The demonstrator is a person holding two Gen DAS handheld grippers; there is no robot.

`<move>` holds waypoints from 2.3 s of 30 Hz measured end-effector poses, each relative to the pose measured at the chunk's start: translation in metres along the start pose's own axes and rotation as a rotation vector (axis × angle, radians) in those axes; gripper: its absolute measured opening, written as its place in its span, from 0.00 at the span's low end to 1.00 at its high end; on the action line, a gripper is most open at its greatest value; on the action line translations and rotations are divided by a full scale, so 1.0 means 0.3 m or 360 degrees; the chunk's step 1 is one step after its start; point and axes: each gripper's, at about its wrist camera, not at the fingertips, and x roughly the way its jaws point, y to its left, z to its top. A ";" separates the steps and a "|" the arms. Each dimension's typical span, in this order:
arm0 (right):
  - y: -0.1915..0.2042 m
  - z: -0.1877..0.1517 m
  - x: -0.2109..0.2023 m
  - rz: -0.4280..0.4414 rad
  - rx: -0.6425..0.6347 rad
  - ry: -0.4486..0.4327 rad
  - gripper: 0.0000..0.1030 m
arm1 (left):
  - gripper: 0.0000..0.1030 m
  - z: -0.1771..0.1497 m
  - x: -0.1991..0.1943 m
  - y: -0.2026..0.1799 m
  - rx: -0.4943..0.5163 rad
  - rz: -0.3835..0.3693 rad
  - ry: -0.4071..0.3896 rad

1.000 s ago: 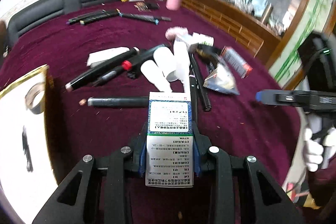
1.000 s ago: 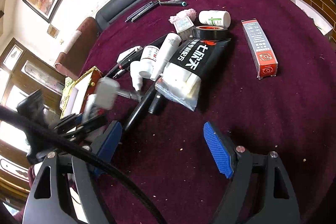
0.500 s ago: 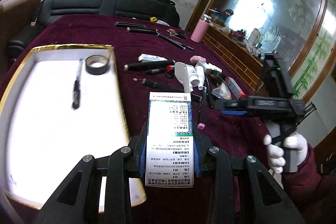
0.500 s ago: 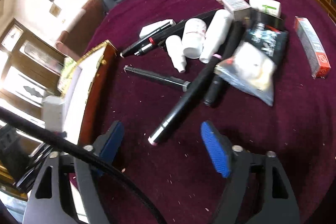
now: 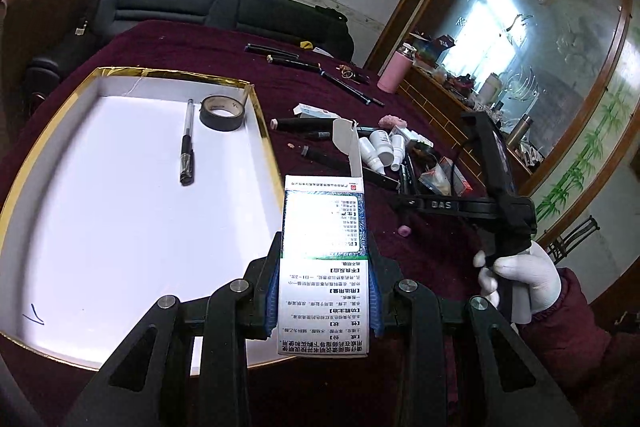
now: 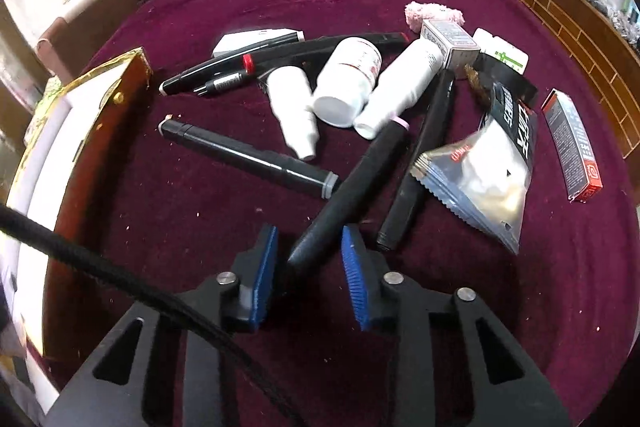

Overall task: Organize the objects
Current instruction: 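Carry the medicine box toward the tray with the left gripper while the right gripper grasps the pink-capped black marker, then lower the box into the tray with the left gripper while the right gripper drops the marker there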

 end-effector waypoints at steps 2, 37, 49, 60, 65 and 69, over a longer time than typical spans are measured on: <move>-0.038 -0.011 -0.016 0.0101 0.0041 0.0006 0.20 | 0.29 -0.001 -0.007 0.006 -0.0008 0.0001 -0.0013; 0.163 0.089 0.086 0.1074 0.0292 0.0275 0.15 | 0.29 0.070 -0.058 0.192 -0.0203 0.0188 -0.0038; 0.432 -0.006 0.047 0.0425 -0.0223 0.0180 0.27 | 0.29 0.069 -0.046 0.186 -0.0187 0.0175 -0.0042; 0.557 -0.033 0.062 0.0411 -0.0252 0.0207 0.38 | 0.29 0.054 -0.073 0.209 -0.0203 0.0159 -0.0078; 0.680 -0.078 0.074 0.0189 -0.0581 0.0030 0.34 | 0.29 0.039 -0.063 0.219 -0.0223 0.0132 -0.0070; 0.631 -0.077 0.062 0.0287 -0.0582 0.0055 0.13 | 0.29 0.033 -0.082 0.232 -0.0235 0.0137 -0.0077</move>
